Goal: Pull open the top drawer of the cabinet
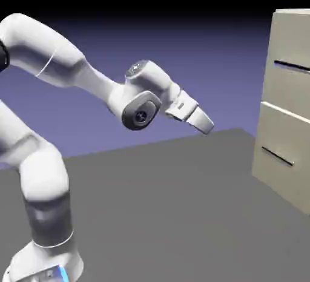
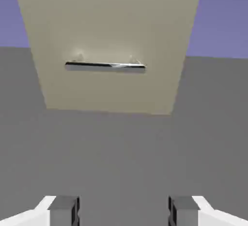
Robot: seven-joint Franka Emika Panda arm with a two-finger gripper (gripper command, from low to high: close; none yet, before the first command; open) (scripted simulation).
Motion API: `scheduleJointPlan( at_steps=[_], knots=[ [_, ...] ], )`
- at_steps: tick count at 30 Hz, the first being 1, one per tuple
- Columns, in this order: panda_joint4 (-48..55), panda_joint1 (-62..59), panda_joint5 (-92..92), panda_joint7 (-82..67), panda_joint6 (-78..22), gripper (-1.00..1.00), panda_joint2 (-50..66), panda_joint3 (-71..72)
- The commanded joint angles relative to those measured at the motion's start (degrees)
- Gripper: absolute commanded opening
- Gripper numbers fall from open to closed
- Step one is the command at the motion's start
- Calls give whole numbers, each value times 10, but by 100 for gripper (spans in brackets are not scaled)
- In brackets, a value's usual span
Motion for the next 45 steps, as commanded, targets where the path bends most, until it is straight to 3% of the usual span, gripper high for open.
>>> scheduleJointPlan(
  at_steps=[1,45],
  knots=[
    [12,-20,25,7,-5,0,-10,11],
    [545,-914,1121,301,-216,0,-445,513]
  ],
)
